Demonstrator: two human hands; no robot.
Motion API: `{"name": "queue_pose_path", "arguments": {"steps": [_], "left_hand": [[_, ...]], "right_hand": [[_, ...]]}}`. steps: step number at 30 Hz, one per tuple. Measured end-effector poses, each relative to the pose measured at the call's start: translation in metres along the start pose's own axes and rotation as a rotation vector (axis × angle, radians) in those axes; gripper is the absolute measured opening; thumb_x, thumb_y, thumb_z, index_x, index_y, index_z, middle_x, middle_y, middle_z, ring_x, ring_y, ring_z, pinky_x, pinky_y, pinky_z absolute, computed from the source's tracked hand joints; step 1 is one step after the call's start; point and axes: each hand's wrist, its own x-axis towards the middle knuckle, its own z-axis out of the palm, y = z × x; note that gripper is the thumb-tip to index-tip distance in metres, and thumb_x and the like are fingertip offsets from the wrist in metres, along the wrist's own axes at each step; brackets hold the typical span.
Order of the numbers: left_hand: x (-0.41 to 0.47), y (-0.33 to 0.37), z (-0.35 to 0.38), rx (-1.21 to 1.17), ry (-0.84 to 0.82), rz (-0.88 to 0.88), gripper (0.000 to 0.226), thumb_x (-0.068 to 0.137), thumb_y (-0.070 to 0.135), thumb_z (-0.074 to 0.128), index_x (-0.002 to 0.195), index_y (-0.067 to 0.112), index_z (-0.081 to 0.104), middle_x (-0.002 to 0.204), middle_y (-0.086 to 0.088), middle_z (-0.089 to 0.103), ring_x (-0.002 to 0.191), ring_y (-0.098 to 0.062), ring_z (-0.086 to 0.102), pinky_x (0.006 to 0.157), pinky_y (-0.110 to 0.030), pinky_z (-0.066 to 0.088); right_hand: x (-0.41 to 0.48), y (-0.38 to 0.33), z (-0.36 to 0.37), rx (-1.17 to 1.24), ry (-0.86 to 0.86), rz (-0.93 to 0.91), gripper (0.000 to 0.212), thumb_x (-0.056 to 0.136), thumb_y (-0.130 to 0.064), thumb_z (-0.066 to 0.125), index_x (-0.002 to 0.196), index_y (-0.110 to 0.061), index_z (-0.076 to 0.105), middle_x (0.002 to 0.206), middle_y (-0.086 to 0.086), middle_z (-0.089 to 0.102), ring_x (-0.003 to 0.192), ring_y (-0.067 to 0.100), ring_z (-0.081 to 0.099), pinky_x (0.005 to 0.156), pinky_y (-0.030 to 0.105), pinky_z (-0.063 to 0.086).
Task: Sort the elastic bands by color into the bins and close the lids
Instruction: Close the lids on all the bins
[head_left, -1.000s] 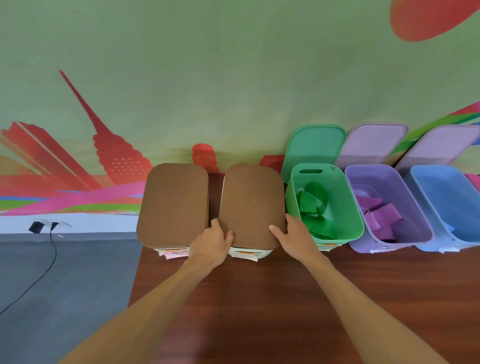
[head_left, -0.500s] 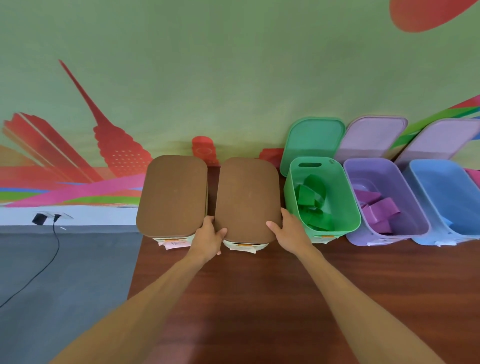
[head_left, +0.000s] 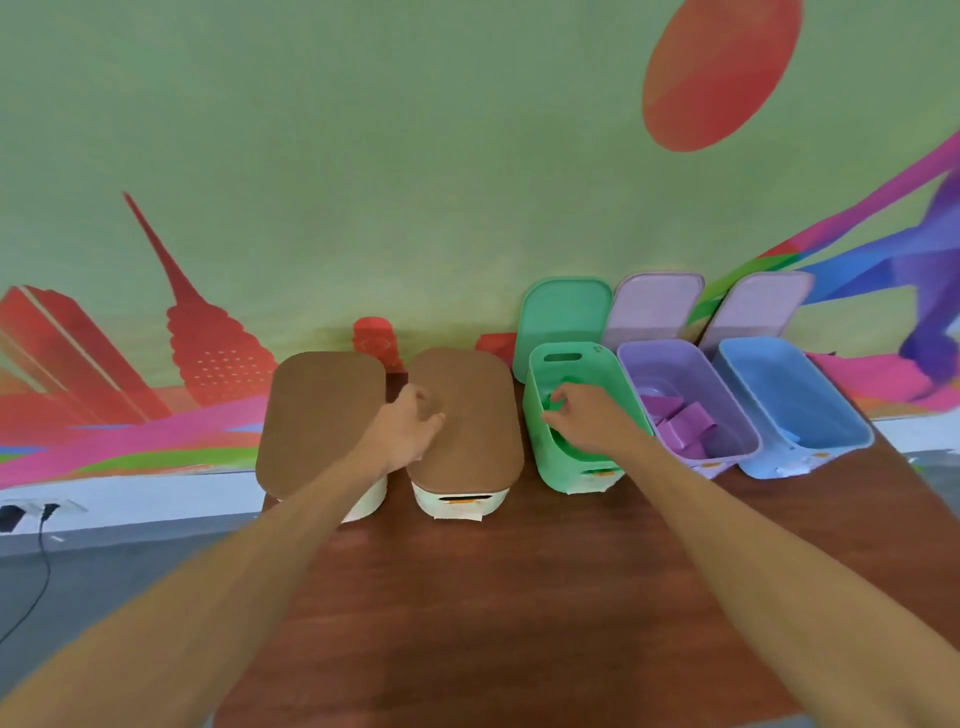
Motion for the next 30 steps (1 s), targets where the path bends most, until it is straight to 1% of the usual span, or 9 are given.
{"name": "queue_pose_path", "arguments": {"steps": [3,6,10,13,17,19,23,26,30], "left_hand": [[0.008,0.027,-0.008,0.021,-0.022,0.068,0.041,0.094,0.033,0.05,0.128,0.015,0.041,0.097,-0.009,0.066,0.056,-0.021,0.059,0.067,-0.028,0.048],[0.021,0.052,-0.016,0.067,-0.032,0.121,0.045,0.093,0.037,0.05,0.13,0.012,0.042,0.09,-0.01,0.07,0.057,-0.019,0.06,0.069,-0.029,0.05],[0.042,0.089,-0.013,0.129,-0.04,0.149,0.046,0.094,0.039,0.047,0.132,0.014,0.039,0.089,-0.008,0.069,0.066,-0.018,0.062,0.069,-0.03,0.049],[0.067,0.118,-0.002,0.165,-0.02,0.124,0.045,0.093,0.038,0.048,0.131,0.016,0.041,0.085,-0.006,0.066,0.073,-0.019,0.064,0.065,-0.027,0.045],[0.112,0.147,0.021,0.24,-0.041,0.042,0.047,0.09,0.044,0.047,0.13,0.02,0.041,0.092,-0.004,0.067,0.07,-0.016,0.064,0.075,-0.031,0.05],[0.135,0.159,0.033,0.275,-0.037,0.007,0.048,0.09,0.045,0.048,0.13,0.02,0.041,0.092,-0.004,0.069,0.068,-0.016,0.064,0.076,-0.033,0.051],[0.175,0.18,0.054,0.334,-0.024,-0.059,0.05,0.091,0.044,0.047,0.133,0.018,0.039,0.09,-0.006,0.065,0.076,-0.023,0.066,0.082,-0.039,0.052],[0.204,0.19,0.064,0.403,-0.005,-0.101,0.055,0.091,0.046,0.045,0.137,0.018,0.036,0.106,-0.008,0.063,0.081,-0.026,0.066,0.083,-0.041,0.053],[0.234,0.193,0.073,0.513,0.01,-0.132,0.06,0.092,0.044,0.043,0.143,0.016,0.029,0.124,-0.013,0.059,0.105,-0.031,0.059,0.092,-0.041,0.047]], "right_hand": [[0.003,0.003,-0.039,-0.142,-0.018,-0.058,0.039,0.094,-0.029,0.05,0.126,-0.007,0.056,0.124,0.012,0.061,0.113,0.028,0.055,0.096,0.036,0.043],[0.013,0.01,-0.076,-0.288,0.002,-0.084,0.039,0.093,-0.031,0.048,0.125,-0.011,0.057,0.127,0.013,0.059,0.115,0.031,0.054,0.096,0.04,0.045],[0.036,0.03,-0.111,-0.394,0.029,-0.099,0.037,0.093,-0.032,0.047,0.122,-0.012,0.055,0.124,0.013,0.058,0.11,0.03,0.056,0.092,0.042,0.048],[0.061,0.052,-0.129,-0.431,0.032,-0.119,0.036,0.093,-0.031,0.047,0.121,-0.01,0.055,0.122,0.013,0.059,0.105,0.029,0.058,0.09,0.044,0.05],[0.105,0.092,-0.147,-0.429,0.026,-0.162,0.033,0.092,-0.032,0.048,0.117,-0.013,0.057,0.118,0.011,0.061,0.099,0.028,0.06,0.085,0.043,0.052],[0.131,0.109,-0.152,-0.409,0.013,-0.178,0.034,0.092,-0.033,0.048,0.119,-0.014,0.056,0.119,0.01,0.06,0.101,0.027,0.06,0.086,0.042,0.052],[0.174,0.125,-0.153,-0.381,-0.015,-0.227,0.033,0.094,-0.031,0.047,0.119,-0.01,0.053,0.116,0.012,0.058,0.101,0.03,0.058,0.084,0.037,0.048],[0.2,0.137,-0.147,-0.397,0.011,-0.238,0.031,0.094,-0.029,0.046,0.116,-0.009,0.054,0.11,0.014,0.06,0.097,0.032,0.059,0.076,0.035,0.045],[0.232,0.151,-0.13,-0.416,0.016,-0.263,0.031,0.094,-0.03,0.044,0.114,-0.007,0.053,0.111,0.016,0.06,0.099,0.034,0.058,0.073,0.034,0.038]]}}
